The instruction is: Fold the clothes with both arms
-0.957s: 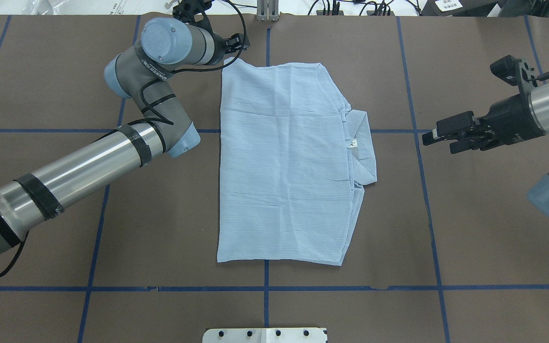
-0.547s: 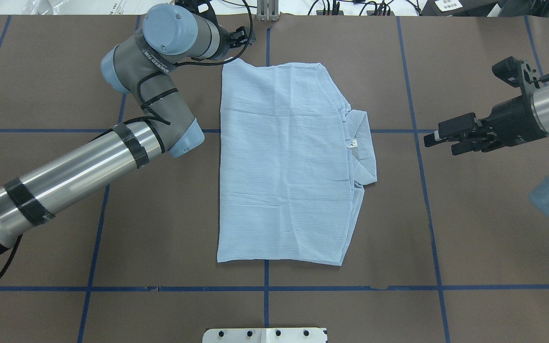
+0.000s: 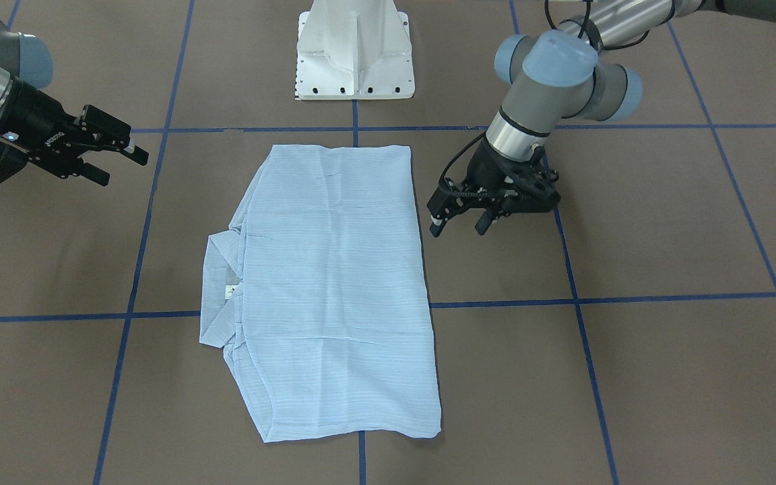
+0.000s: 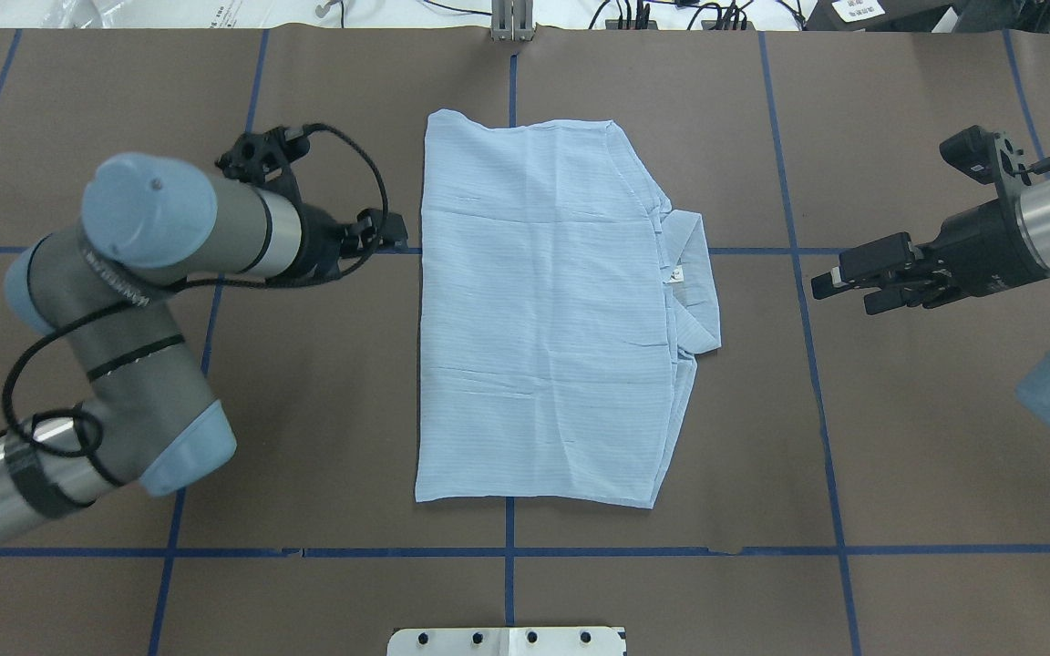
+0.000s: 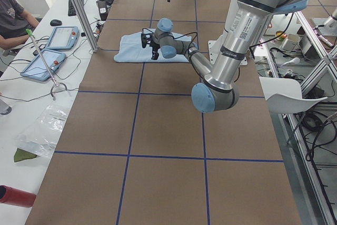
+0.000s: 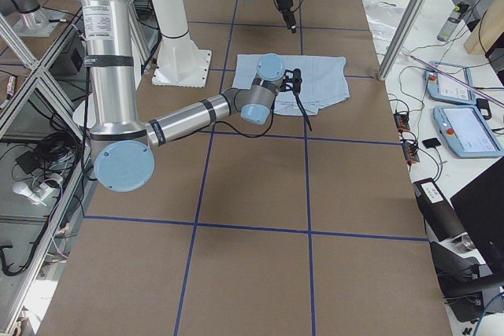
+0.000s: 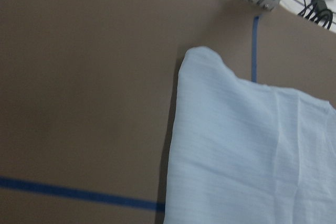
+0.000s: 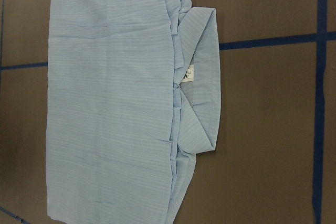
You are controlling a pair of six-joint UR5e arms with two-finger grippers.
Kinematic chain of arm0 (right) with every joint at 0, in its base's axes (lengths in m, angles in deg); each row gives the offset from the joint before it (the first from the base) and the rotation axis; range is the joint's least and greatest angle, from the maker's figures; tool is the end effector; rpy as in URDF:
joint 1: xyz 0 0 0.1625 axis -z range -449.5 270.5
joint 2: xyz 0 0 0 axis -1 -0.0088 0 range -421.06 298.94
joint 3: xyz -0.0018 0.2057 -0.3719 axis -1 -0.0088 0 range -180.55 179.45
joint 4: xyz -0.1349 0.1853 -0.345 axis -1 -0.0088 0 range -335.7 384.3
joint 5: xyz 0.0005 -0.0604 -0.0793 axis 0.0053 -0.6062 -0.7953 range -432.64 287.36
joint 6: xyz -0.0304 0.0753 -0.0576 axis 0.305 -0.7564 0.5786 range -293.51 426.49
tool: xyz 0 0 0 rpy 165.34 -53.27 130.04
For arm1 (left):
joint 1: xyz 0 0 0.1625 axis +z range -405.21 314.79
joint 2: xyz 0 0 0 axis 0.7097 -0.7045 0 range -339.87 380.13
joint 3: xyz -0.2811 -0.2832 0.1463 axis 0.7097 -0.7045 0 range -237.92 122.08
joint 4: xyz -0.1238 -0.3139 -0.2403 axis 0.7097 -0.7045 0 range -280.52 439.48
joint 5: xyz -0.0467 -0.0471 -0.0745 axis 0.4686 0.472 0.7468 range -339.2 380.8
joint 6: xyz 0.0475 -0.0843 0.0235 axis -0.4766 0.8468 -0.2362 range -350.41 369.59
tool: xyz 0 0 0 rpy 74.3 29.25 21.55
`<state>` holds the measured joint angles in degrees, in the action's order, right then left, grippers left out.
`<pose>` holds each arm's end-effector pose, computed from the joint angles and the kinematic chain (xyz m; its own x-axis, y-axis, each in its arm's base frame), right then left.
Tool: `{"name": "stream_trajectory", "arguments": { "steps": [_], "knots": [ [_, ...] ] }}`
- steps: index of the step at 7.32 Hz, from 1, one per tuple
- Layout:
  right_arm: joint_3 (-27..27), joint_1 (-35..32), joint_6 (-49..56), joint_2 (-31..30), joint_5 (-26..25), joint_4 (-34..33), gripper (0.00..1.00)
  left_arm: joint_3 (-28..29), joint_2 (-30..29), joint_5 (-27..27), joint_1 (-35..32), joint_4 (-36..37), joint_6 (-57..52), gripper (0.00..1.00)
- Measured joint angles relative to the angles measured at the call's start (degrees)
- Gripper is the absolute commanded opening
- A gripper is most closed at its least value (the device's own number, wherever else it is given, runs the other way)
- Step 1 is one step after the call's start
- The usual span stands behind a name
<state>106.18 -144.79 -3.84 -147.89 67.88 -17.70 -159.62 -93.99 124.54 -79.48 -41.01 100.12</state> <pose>-0.2317 -0.4337 0.3848 0.2405 -0.0286 0.9702 -0.0367 0.9986 0.0385 0.4509 -0.4399 0.2683 0.3287 -0.2347 -0.9148 0.3704 0.9231 -0.1038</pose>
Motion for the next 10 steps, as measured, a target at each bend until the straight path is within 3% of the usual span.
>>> {"name": "stream_trajectory", "arguments": {
  "steps": [2,4,7,10],
  "knots": [
    [0.71,0.91,-0.09,-0.69,0.02,-0.03,1.0,-3.23,3.52,-4.68,10.29,-2.43,10.77,0.98],
    [1.8,1.81,-0.15,-1.18,-0.04,-1.89,1.0,-2.92,5.43,-8.44,17.26,-5.85,16.29,0.95],
    [4.41,4.42,-0.27,-1.3,-1.45,-8.72,1.0,-1.36,3.42,-9.69,20.06,-5.62,17.53,0.94],
    [4.68,6.13,-0.8,-1.46,-3.1,-11.15,1.0,1.48,0.72,-9.76,20.39,-4.56,17.58,0.93]
  ]
}}
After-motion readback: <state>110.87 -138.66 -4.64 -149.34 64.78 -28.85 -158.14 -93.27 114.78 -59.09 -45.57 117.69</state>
